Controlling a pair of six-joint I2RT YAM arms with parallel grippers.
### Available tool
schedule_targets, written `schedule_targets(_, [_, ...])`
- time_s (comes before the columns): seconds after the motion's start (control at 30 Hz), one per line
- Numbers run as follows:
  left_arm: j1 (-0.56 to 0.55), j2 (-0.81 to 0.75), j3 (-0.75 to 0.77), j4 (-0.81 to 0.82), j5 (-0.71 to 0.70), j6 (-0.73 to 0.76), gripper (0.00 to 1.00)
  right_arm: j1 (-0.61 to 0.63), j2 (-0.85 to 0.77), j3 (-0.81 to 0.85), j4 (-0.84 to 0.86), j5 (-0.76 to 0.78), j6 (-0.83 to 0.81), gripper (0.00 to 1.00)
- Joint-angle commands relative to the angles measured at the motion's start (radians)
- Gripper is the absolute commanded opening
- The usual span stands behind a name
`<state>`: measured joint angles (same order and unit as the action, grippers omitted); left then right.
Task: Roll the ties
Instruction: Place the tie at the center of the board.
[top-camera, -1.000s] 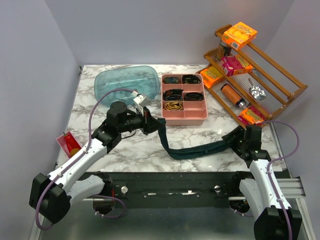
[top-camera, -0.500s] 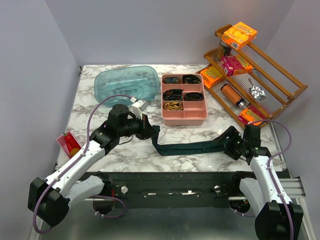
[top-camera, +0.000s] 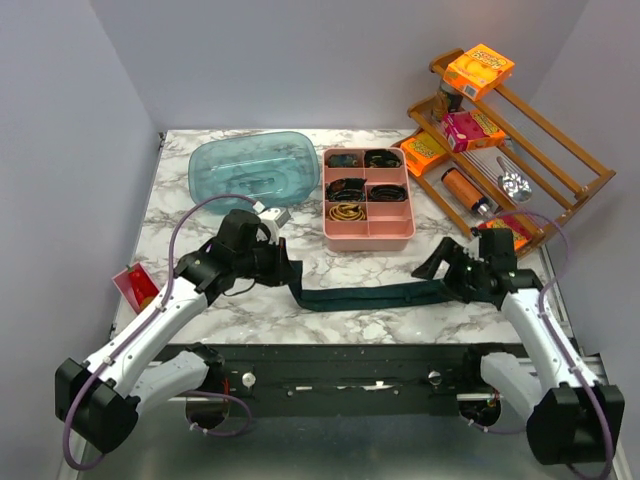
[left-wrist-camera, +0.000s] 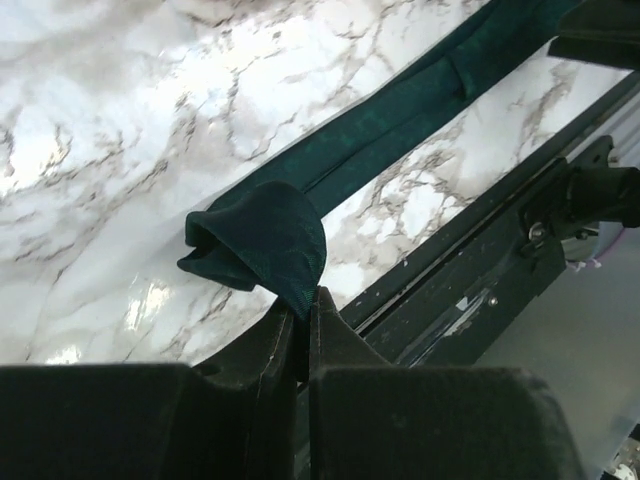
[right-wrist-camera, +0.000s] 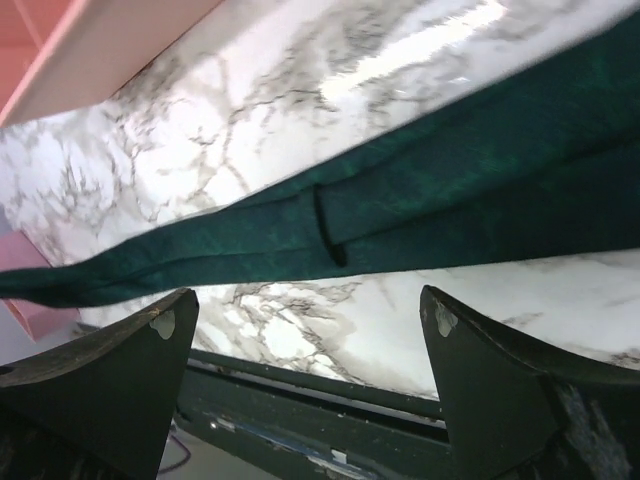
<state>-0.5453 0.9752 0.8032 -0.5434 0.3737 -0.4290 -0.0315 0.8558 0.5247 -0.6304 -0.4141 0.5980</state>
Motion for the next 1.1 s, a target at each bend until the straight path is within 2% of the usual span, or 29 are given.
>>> schedule_targets(0.0, [0.001,0.006,0.062,-0.179,-0.079,0.0,0.0,0.181,0.136,0.156,0.043,0.085,-0.043,1.0])
schedule_targets(0.2, [0.001,0.003,0.109,-0.331,-0.186,-0.059,0.0,0.45,0.4,0.337,0.095,0.158,-0.085,1.0])
schedule_targets(0.3, [0.001,-0.013,0.134,-0.417,-0.243,-0.105,0.08,0.554,0.557,0.444,0.077,0.189,-0.13,1.0])
schedule_targets(0.33, [0.002,-0.009,0.14,-0.443,-0.261,-0.12,0.17,0.576,0.618,0.469,0.064,0.199,-0.139,1.0])
schedule_targets(0.4, [0.002,0.006,0.149,-0.532,-0.321,-0.148,0.23,0.636,0.675,0.527,0.057,0.207,-0.165,1.0])
schedule_targets(0.43, [0.004,0.02,0.148,-0.558,-0.341,-0.161,0.43,0.654,0.693,0.543,0.052,0.216,-0.171,1.0])
schedule_targets(0.5, [0.004,0.033,0.148,-0.622,-0.381,-0.197,0.55,0.703,0.742,0.583,0.049,0.222,-0.194,1.0])
schedule_targets(0.53, [0.004,0.039,0.154,-0.642,-0.447,-0.209,0.63,0.719,0.758,0.598,0.047,0.236,-0.202,1.0])
schedule_targets(0.6, [0.005,0.04,0.171,-0.694,-0.507,-0.232,0.68,0.749,0.795,0.635,0.034,0.244,-0.225,1.0])
schedule_targets(0.67, [0.007,0.039,0.224,-0.727,-0.591,-0.258,0.81,0.772,0.813,0.647,0.032,0.262,-0.248,1.0])
schedule_targets(0.73, [0.007,0.033,0.278,-0.724,-0.625,-0.264,0.9,0.783,0.836,0.666,0.031,0.277,-0.256,1.0])
schedule_targets(0.9, [0.007,0.057,0.292,-0.592,-0.587,-0.241,0.9,0.826,0.868,0.695,0.046,0.302,-0.27,0.99])
schedule_targets(0.97, [0.007,0.082,0.252,-0.5,-0.561,-0.237,0.89,0.847,0.887,0.713,0.052,0.307,-0.279,0.99])
schedule_targets(1.07, [0.007,0.115,0.16,-0.35,-0.474,-0.241,0.86,0.875,0.92,0.747,0.066,0.304,-0.297,0.92])
